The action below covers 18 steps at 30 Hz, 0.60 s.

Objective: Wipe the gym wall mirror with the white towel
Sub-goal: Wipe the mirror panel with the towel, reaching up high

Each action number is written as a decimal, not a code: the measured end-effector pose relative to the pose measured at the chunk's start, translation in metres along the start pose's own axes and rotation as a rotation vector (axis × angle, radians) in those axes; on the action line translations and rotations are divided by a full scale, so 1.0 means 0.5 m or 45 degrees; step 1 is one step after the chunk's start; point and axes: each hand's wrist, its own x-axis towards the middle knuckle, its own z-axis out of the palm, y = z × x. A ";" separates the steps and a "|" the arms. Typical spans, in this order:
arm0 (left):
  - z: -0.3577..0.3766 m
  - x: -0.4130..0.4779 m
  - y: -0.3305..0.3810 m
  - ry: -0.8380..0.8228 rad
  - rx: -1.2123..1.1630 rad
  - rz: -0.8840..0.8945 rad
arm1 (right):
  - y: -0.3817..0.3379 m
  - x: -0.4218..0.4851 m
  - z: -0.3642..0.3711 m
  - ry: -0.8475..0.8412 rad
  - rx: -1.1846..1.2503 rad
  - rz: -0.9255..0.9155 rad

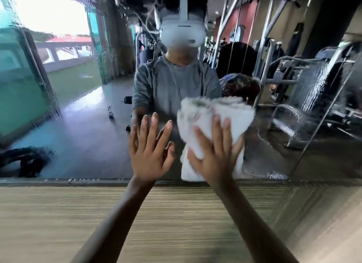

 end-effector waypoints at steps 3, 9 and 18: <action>-0.006 -0.052 0.005 -0.030 -0.019 -0.084 | 0.070 -0.094 -0.010 -0.130 -0.066 -0.119; -0.005 -0.074 0.005 -0.043 0.000 -0.076 | 0.063 0.003 -0.022 0.043 0.011 0.460; 0.001 -0.087 -0.007 -0.043 0.000 -0.027 | 0.071 -0.146 -0.011 -0.183 -0.086 -0.147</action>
